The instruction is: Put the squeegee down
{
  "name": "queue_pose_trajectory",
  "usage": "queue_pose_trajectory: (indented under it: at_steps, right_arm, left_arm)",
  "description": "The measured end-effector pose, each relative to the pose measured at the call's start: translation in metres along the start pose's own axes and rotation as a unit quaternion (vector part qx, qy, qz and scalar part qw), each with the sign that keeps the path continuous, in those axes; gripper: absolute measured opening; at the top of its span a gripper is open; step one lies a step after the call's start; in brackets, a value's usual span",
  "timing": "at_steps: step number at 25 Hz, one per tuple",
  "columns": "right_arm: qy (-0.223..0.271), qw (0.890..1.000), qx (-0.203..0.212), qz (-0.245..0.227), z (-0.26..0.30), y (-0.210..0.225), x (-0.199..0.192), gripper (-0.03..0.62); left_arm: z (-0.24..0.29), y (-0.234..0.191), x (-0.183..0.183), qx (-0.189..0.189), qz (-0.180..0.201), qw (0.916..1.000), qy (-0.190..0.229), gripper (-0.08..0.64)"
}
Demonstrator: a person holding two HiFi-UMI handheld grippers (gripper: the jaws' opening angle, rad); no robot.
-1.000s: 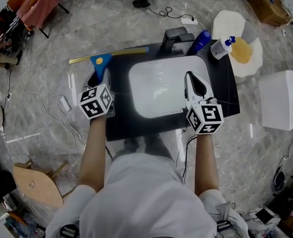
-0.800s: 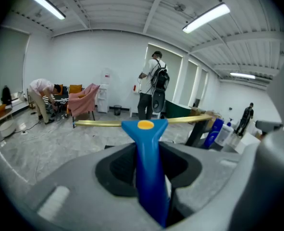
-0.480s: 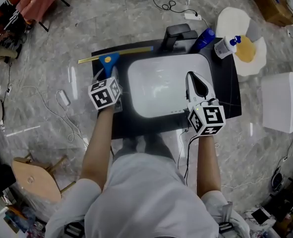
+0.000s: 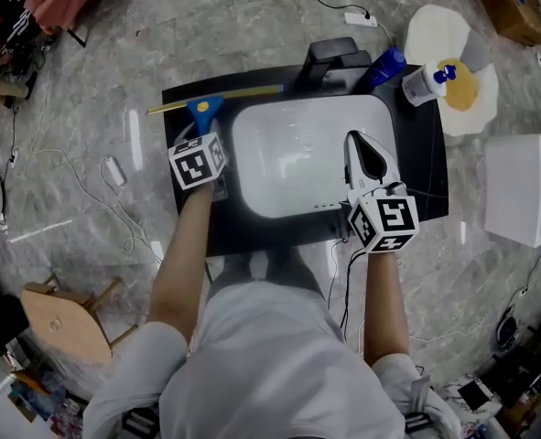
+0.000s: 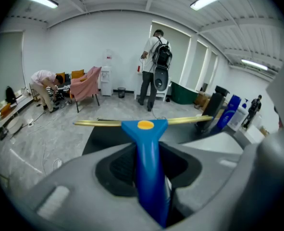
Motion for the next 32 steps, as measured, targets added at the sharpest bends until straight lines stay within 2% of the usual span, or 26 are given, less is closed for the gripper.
queue_pose_trajectory:
  at_steps: [8, 32]
  right_arm:
    - [-0.015, 1.0, 0.006, 0.001, 0.016, 0.008, -0.013, 0.005]
    - [-0.033, 0.999, -0.005, 0.007, 0.018, 0.024, -0.028, 0.005]
  left_arm:
    - [0.025, 0.004, -0.011, 0.003, -0.004, 0.9996, -0.029, 0.13]
    - [0.049, 0.001, -0.025, 0.016, -0.003, 0.9979, -0.062, 0.135]
Point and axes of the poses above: the fingertips, and each gripper's own axes: z forward along the fingers, y to its right, x out of its top, the point moved 6 cm from there along -z, backward along the fingers, and after that the axes turned 3 degrees about -x, right-handed, at the moved point
